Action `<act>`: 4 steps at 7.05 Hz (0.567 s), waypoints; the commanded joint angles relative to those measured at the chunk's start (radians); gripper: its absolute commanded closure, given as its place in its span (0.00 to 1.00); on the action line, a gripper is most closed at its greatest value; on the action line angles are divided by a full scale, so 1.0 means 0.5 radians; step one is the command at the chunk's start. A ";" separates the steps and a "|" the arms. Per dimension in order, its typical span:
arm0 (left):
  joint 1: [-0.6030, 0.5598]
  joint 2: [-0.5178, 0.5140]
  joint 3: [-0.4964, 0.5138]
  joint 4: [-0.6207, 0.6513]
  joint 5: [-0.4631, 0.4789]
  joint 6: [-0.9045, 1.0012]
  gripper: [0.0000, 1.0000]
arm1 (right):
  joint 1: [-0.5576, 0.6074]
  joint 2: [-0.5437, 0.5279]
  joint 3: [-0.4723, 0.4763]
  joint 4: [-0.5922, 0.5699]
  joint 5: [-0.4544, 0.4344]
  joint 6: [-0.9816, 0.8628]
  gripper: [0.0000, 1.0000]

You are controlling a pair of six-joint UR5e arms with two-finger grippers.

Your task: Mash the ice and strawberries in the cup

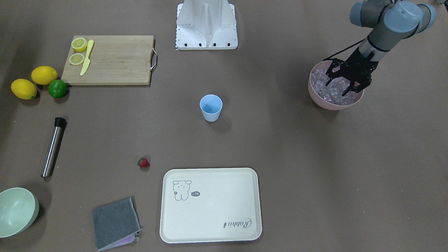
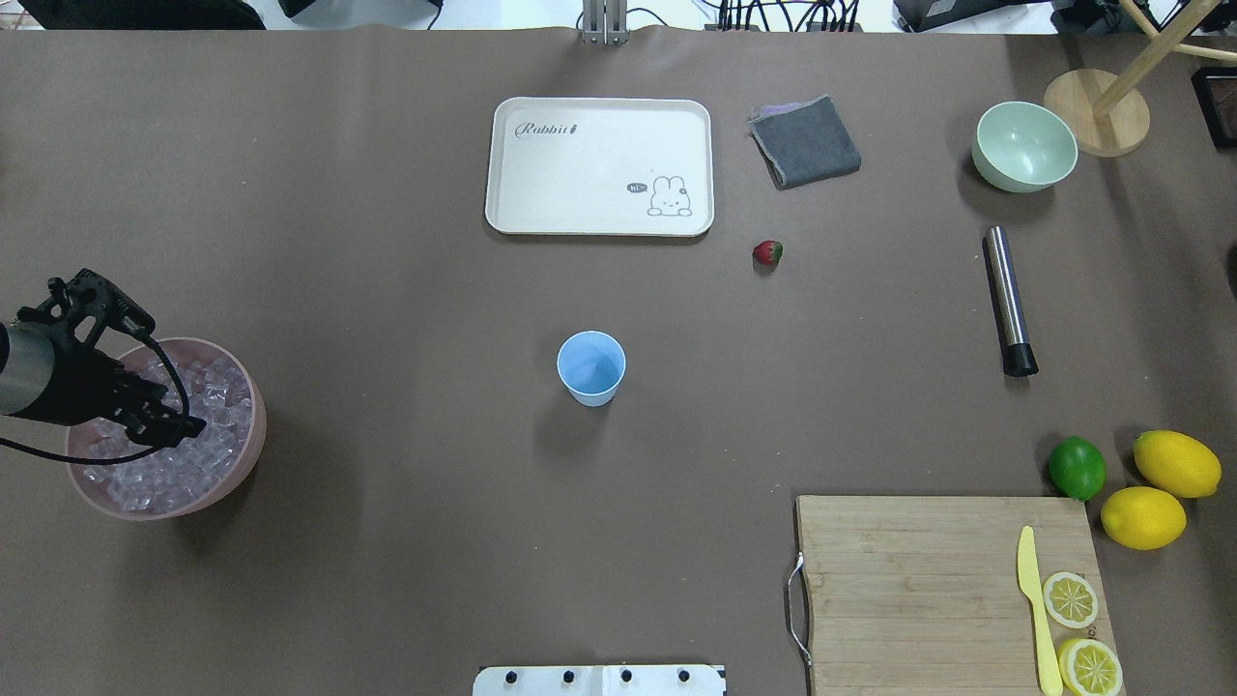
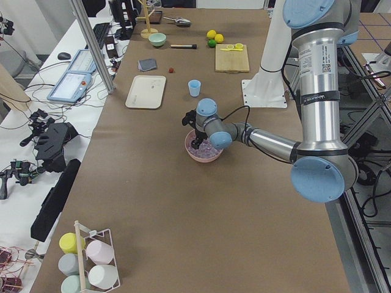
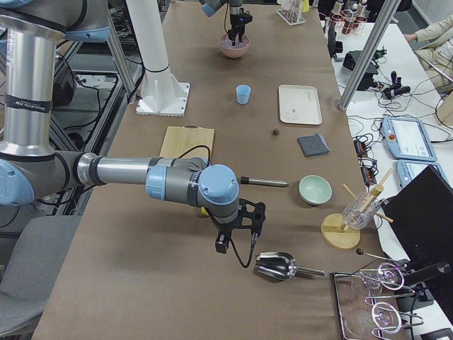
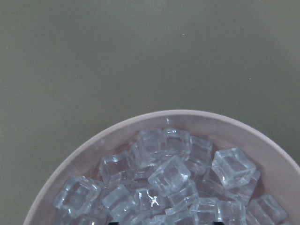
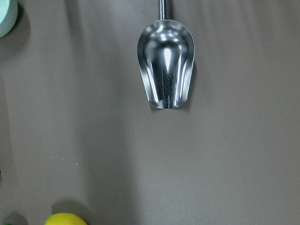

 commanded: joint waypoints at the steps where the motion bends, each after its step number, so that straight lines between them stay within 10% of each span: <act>1: 0.015 -0.043 0.041 0.001 0.018 -0.001 0.27 | 0.000 0.000 -0.001 -0.003 -0.002 0.000 0.00; 4: 0.015 -0.052 0.051 0.001 0.015 0.002 0.27 | 0.000 0.000 -0.001 0.000 -0.005 0.000 0.00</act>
